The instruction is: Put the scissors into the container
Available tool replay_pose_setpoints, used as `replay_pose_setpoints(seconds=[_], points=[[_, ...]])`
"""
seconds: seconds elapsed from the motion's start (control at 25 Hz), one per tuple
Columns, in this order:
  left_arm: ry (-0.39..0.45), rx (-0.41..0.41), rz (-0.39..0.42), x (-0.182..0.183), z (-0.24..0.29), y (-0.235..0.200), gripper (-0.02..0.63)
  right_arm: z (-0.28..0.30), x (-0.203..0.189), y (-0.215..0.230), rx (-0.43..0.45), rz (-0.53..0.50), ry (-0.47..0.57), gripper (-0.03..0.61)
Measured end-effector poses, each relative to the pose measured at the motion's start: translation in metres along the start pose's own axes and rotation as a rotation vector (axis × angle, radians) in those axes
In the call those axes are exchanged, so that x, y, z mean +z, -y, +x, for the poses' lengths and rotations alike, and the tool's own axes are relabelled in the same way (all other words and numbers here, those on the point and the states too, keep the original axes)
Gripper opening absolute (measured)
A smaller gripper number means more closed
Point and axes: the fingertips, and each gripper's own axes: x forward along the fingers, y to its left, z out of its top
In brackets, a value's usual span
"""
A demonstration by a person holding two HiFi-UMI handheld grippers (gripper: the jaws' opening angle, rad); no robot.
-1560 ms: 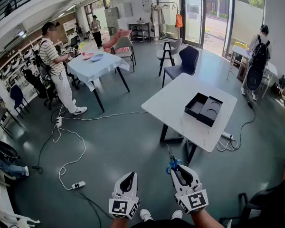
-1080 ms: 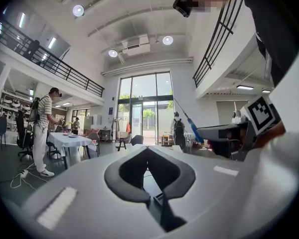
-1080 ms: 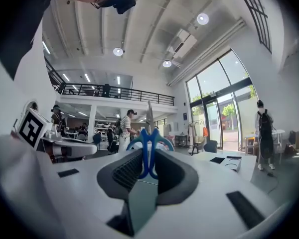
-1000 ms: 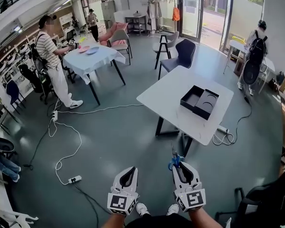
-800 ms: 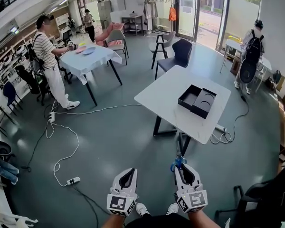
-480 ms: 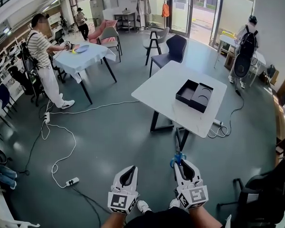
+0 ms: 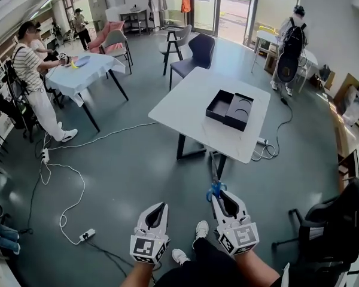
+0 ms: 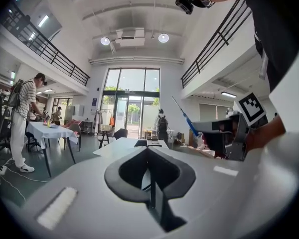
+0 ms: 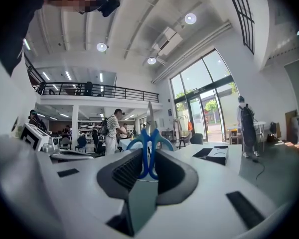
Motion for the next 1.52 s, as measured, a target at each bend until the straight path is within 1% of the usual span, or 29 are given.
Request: replay_pose_setpoints(seconds=[0.12, 0.28, 0.48, 0.64, 0.8, 1.12, 1.32, 1.44, 1.52], points=[[-0.007, -0.01, 0.012, 0.001, 0.024, -0.005, 0.008, 0.018, -0.002, 0.015, 0.0, 0.008, 0.006, 0.086], [-0.004, -0.017, 0.013, 0.012, 0.057, -0.013, 0.008, 0.048, 0.006, 0.036, 0.004, 0.012, 0.016, 0.086], [0.001, -0.06, 0.033, 0.024, 0.119, -0.011, 0.008, 0.086, 0.016, 0.075, 0.013, -0.024, 0.029, 0.086], [0.001, -0.091, 0.046, 0.032, 0.162, -0.005, 0.008, 0.109, 0.02, 0.105, 0.007, -0.013, 0.03, 0.086], [-0.012, -0.093, 0.05, 0.034, 0.196, -0.013, 0.008, 0.126, 0.023, 0.128, 0.008, -0.005, 0.034, 0.086], [-0.014, -0.065, 0.066, 0.041, 0.24, -0.031, 0.008, 0.146, 0.023, 0.162, 0.007, -0.009, 0.033, 0.086], [-0.026, -0.063, 0.062, 0.041, 0.256, -0.044, 0.008, 0.161, 0.022, 0.172, -0.009, -0.017, 0.033, 0.086], [-0.023, -0.087, 0.063, 0.042, 0.271, -0.056, 0.008, 0.179, 0.018, 0.18, -0.053, -0.001, 0.036, 0.086], [-0.022, -0.109, 0.065, 0.04, 0.281, -0.066, 0.008, 0.191, 0.016, 0.185, -0.093, -0.009, 0.028, 0.086]])
